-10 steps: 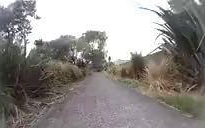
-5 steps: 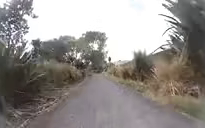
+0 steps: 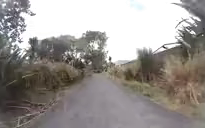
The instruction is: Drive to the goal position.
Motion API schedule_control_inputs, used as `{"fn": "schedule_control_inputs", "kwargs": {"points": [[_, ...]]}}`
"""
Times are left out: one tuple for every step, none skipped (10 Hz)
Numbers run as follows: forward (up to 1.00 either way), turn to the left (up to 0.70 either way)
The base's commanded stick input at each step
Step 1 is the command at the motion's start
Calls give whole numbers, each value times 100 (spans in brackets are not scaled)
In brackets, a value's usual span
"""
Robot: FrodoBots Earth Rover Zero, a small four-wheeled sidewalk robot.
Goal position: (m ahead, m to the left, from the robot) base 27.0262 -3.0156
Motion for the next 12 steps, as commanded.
{"fn": "schedule_control_inputs", "kwargs": {"points": [[100, 0], [100, 0], [100, 40], [100, 40], [100, 15], [100, 0], [100, 0], [100, 0], [100, 0], [100, 0], [100, 0], [100, 0]]}}
